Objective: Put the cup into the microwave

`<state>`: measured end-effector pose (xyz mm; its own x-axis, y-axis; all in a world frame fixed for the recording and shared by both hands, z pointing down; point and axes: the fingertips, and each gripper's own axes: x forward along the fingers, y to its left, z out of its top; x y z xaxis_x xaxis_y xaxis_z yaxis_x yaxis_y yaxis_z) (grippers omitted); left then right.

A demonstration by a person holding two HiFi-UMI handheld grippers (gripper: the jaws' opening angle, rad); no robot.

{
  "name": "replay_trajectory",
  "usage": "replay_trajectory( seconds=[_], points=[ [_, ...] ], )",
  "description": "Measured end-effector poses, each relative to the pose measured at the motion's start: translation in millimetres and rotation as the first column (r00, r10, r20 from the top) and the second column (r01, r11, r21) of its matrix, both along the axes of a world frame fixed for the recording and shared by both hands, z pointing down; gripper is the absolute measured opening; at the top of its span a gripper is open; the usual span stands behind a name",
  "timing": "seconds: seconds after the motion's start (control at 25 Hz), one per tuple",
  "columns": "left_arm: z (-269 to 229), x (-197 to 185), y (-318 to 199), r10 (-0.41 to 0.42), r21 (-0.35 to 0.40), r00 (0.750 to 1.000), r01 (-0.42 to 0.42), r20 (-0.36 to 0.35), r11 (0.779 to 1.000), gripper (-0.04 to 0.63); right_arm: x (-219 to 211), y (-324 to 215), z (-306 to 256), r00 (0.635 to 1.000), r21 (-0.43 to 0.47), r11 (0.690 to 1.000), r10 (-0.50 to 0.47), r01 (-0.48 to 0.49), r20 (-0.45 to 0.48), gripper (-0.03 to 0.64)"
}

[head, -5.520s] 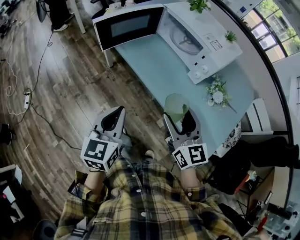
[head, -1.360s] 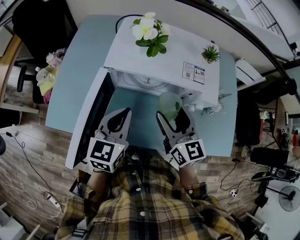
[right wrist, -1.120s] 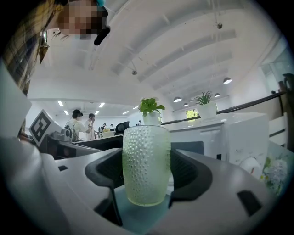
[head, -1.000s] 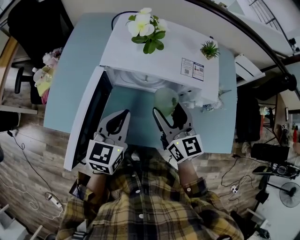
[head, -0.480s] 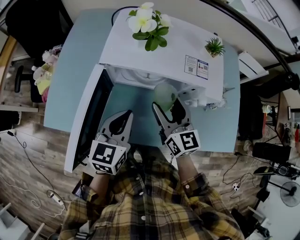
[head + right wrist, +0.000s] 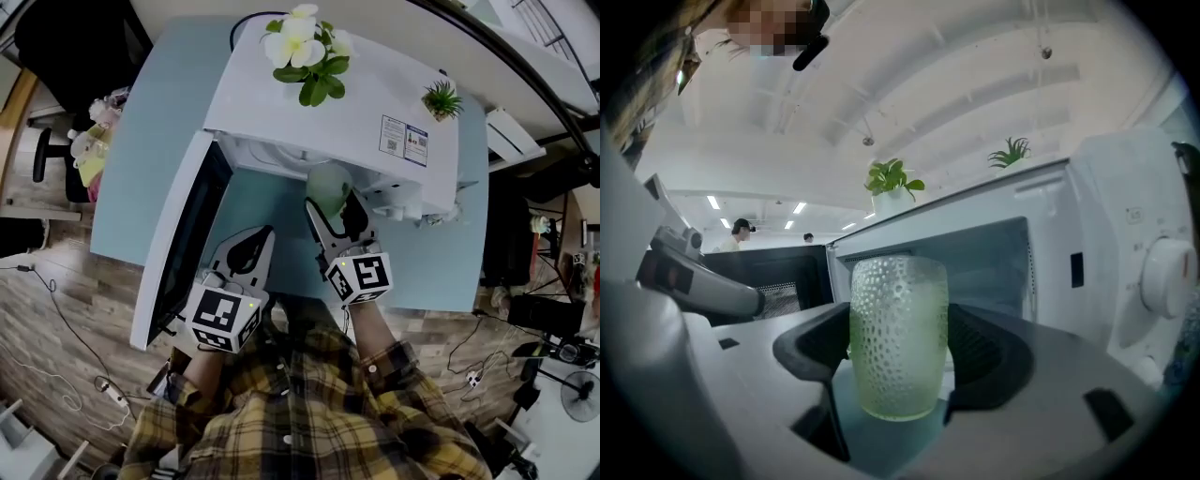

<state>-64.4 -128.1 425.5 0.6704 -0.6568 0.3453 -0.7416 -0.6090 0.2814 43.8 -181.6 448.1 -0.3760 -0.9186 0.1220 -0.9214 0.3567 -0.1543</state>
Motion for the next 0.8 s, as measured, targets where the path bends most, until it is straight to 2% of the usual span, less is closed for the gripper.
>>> replay_trajectory(
  seconds=[0.8],
  points=[
    [15.1,-12.1,-2.2,-0.043,-0.011,0.999,0.043,0.026,0.999,-0.011,-16.7,-51.9,23.5,0.998,0.027,1.0,0.011,-0.009,-0.061,0.327]
  ],
)
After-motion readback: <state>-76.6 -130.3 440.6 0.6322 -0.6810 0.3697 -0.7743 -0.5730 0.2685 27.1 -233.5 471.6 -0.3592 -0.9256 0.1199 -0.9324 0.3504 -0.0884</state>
